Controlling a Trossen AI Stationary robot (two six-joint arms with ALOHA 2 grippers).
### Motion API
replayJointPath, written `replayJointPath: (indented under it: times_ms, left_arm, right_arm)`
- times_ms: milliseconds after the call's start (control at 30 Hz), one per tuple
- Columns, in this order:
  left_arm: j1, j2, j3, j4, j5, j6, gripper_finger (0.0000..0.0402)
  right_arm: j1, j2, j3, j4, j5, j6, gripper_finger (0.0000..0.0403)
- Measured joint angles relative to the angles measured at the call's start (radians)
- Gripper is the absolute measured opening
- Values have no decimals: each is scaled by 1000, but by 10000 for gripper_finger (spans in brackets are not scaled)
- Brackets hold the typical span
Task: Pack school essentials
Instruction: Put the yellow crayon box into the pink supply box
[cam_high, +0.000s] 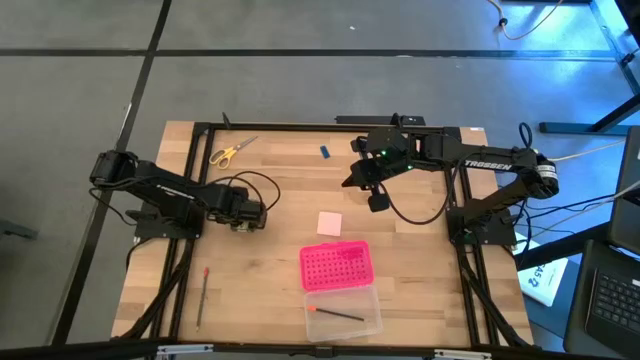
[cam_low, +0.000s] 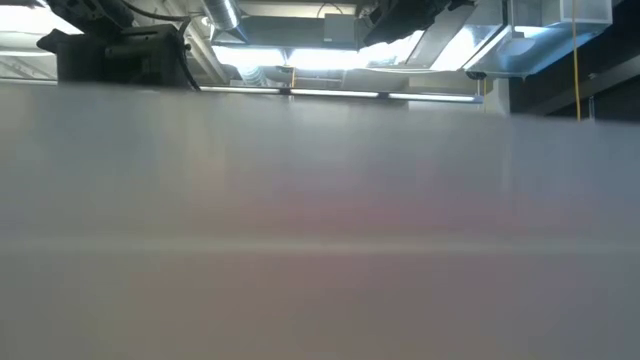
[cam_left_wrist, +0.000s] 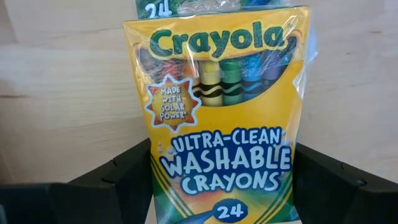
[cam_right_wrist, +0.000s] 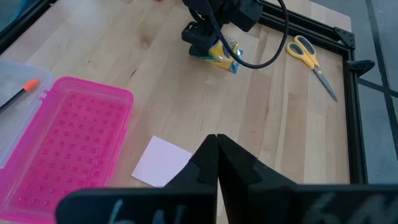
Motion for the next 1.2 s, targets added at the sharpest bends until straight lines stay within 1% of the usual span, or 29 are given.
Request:
replayJointPath:
  times_ms: [133,700,867,1200]
  left_arm:
    - [0,0,4,3,3,27,294]
    - [-6,0,141,2,58,318,289]
    - [-43,0,193,-4,58,388,289]
    - [-164,-1,296,-6,51,427,289]
  right_arm:
    - [0,0,0,0,0,0,6]
    - [0,0,0,0,0,0,6]
    - [0,0,0,0,0,0,6]
    - [0,0,0,0,0,0,6]
